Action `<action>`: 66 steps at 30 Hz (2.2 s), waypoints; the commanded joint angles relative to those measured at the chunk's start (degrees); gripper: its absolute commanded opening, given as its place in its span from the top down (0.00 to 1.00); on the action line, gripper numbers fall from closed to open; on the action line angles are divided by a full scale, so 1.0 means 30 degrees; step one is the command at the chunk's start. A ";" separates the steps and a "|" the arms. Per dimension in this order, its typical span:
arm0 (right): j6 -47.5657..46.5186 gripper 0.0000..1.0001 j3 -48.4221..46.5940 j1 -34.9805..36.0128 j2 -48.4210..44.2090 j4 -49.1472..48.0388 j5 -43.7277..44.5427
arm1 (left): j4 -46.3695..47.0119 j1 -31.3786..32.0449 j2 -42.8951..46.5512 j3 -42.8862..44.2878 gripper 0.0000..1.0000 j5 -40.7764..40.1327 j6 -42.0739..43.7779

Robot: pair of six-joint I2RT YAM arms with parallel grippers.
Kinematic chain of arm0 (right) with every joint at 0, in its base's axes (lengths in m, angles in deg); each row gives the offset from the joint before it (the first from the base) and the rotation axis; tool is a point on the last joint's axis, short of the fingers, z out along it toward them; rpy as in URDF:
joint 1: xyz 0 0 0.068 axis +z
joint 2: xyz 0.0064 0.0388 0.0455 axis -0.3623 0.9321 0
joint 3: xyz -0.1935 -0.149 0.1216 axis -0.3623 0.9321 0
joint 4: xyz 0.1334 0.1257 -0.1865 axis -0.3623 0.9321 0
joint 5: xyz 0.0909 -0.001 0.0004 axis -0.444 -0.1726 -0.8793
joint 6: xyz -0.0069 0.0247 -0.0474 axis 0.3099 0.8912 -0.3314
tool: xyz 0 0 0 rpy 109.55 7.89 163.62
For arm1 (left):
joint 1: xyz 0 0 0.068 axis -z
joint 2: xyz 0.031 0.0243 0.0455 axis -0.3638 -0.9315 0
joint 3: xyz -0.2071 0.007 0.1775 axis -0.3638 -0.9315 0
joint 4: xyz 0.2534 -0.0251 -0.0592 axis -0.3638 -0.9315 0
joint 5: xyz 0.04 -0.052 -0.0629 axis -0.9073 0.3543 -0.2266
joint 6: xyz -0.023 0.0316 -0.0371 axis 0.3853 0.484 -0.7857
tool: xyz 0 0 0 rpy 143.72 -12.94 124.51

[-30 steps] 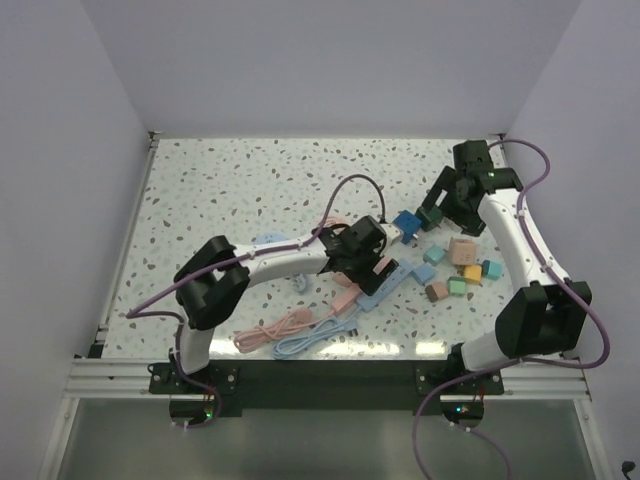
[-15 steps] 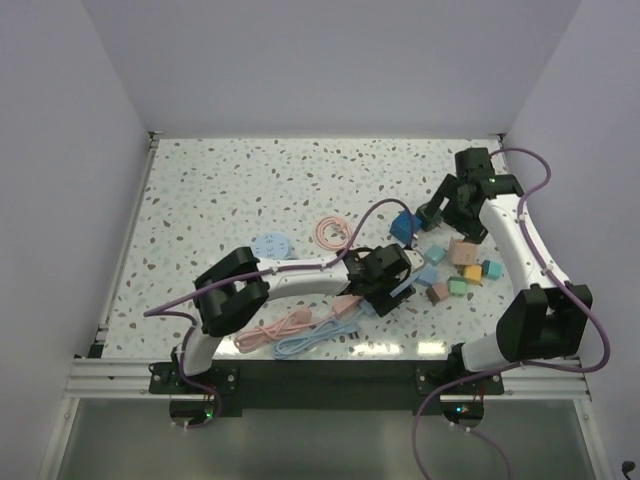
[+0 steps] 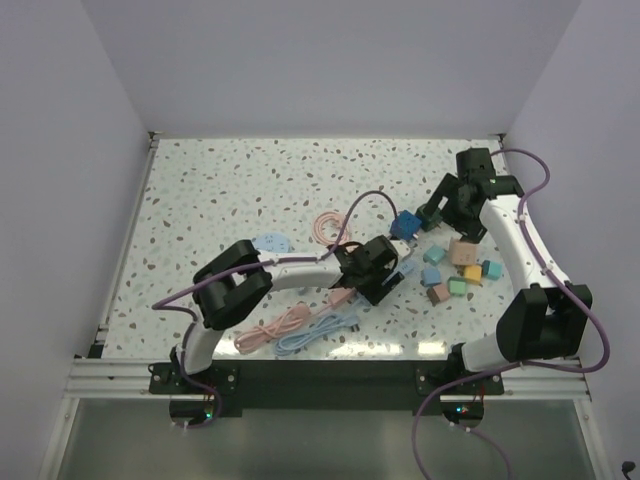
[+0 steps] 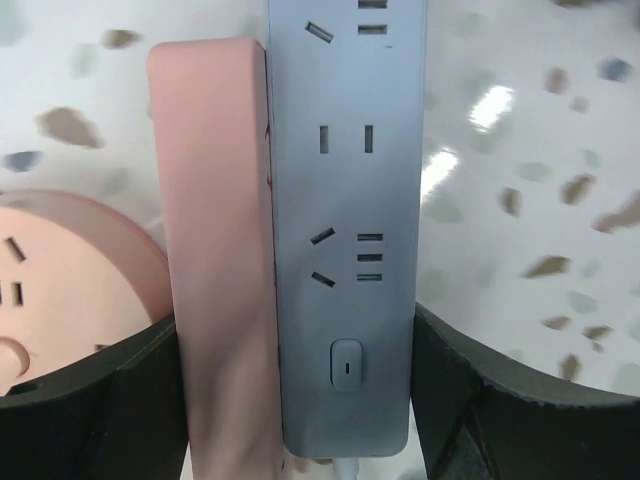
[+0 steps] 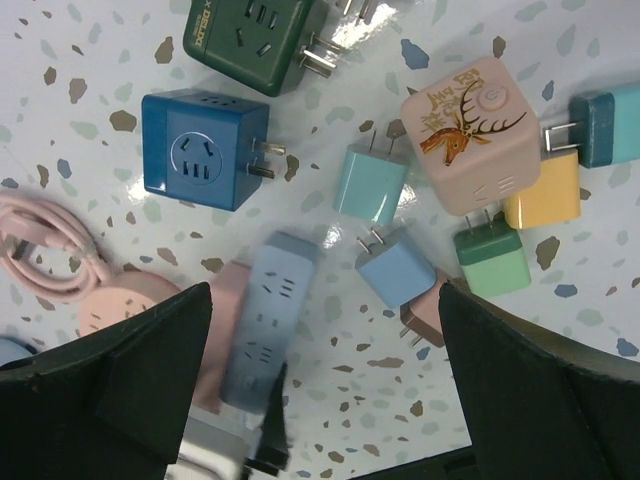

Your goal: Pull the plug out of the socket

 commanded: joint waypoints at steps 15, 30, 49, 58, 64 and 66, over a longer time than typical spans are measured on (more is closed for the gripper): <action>-0.0230 0.01 0.0192 -0.0136 0.0773 -0.1562 -0.1699 | -0.1999 -1.2691 -0.0468 -0.1918 0.96 -0.3663 -0.1927; -0.0259 0.01 0.0221 -0.0107 0.2209 -0.2674 -0.2578 | -0.2207 -1.9933 -0.0034 -0.1712 0.99 -0.2904 -0.1782; -0.3773 0.01 0.0399 -0.0107 -0.1012 -0.5256 -0.2725 | -0.0535 -1.8937 0.8991 -0.3590 0.00 0.3220 -0.1928; -0.5034 0.01 0.1889 -0.0107 -0.5638 -0.6131 -0.3340 | 0.1804 -1.8586 1.3268 -0.3880 0.00 0.7260 -0.2513; -0.5269 0.01 0.2624 -0.0107 -0.8686 -0.4673 -0.2580 | 0.3475 -1.8527 1.5613 -0.4497 0.00 0.8230 -0.3128; -0.5123 0.01 0.2770 -0.0136 -0.9301 -0.4202 -0.2317 | 0.3829 -1.8410 1.6229 -0.4672 0.00 0.8319 -0.3245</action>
